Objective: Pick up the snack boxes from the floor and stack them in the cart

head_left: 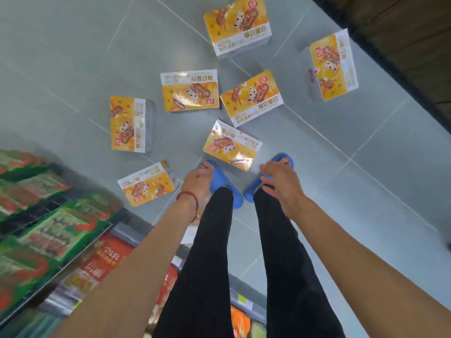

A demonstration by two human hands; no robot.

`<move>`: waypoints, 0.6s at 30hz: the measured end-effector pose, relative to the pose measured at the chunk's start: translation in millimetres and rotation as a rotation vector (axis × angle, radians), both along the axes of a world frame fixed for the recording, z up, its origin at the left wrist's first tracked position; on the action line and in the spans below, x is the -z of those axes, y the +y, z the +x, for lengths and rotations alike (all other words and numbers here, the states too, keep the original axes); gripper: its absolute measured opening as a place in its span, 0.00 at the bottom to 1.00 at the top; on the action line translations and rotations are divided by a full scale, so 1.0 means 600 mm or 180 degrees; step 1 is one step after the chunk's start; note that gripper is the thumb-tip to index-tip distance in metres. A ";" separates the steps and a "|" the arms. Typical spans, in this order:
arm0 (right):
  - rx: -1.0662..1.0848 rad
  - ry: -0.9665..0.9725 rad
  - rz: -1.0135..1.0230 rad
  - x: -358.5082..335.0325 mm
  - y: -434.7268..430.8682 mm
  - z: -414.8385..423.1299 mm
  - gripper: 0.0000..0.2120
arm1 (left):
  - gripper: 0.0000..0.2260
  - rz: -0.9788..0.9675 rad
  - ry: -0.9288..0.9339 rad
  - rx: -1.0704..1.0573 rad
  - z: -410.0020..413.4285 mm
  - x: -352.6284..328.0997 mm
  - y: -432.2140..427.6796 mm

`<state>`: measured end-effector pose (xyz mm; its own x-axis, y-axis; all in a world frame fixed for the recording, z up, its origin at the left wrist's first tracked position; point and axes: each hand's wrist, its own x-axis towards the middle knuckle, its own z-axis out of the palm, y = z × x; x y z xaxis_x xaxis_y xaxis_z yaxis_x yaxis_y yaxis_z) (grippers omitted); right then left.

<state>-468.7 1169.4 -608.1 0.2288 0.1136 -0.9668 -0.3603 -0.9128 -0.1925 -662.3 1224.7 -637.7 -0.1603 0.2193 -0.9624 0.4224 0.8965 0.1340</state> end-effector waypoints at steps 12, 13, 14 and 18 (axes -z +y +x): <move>-0.0332 -0.0311 -0.0310 0.426 -0.048 -0.018 0.34 | 0.40 -0.0071 0.0104 0.0620 0.011 0.419 0.027; -0.0343 -0.0352 -0.0281 0.458 -0.051 -0.018 0.34 | 0.36 0.0031 0.0181 0.0530 0.016 0.439 0.033; -0.0344 -0.0380 -0.0253 0.489 -0.052 -0.020 0.34 | 0.35 0.0197 0.0336 0.0563 0.016 0.465 0.037; -0.0418 -0.0332 -0.0004 0.585 -0.056 -0.035 0.24 | 0.40 0.0544 0.0429 0.0793 0.002 0.561 0.056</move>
